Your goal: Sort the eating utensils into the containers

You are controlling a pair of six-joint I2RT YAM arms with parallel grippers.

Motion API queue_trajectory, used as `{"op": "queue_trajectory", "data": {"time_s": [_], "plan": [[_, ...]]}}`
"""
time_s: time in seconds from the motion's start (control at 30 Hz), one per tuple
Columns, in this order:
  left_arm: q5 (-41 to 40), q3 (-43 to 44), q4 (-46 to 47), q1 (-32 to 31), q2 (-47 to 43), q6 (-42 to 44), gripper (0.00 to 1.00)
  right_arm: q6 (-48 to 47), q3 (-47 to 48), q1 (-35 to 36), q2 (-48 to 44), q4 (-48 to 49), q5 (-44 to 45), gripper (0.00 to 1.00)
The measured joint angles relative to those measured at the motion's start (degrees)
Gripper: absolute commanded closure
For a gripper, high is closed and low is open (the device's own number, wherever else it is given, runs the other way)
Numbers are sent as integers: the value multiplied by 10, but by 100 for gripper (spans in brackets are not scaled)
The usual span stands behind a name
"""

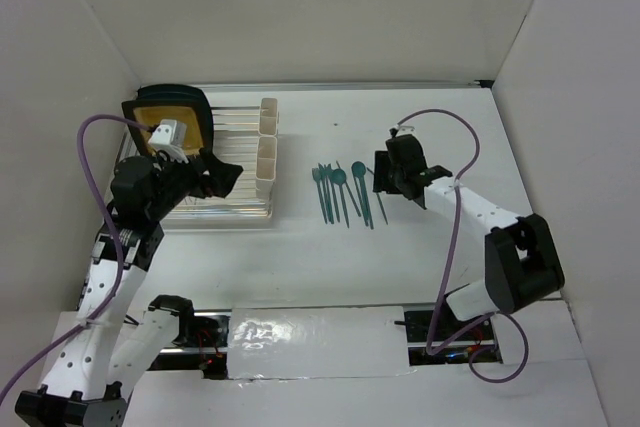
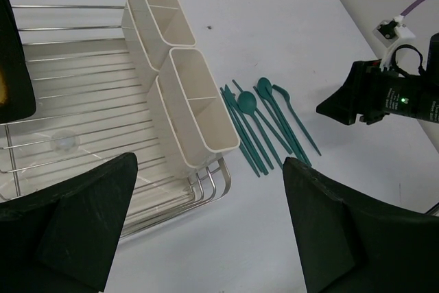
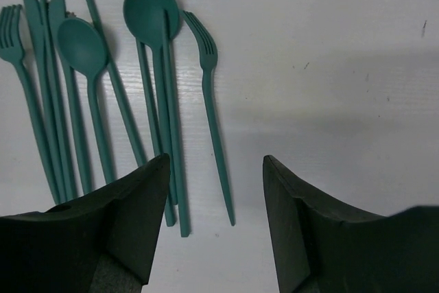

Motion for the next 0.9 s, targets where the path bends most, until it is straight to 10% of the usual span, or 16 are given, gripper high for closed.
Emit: {"op": "queue_trajectory", "data": {"time_s": [0.8, 0.9], "plan": [[13, -6, 10, 3, -17, 0, 0, -9, 63, 0, 212, 77, 41, 61], [15, -6, 11, 3, -17, 0, 0, -13, 80, 0, 231, 85, 48, 93]]}}
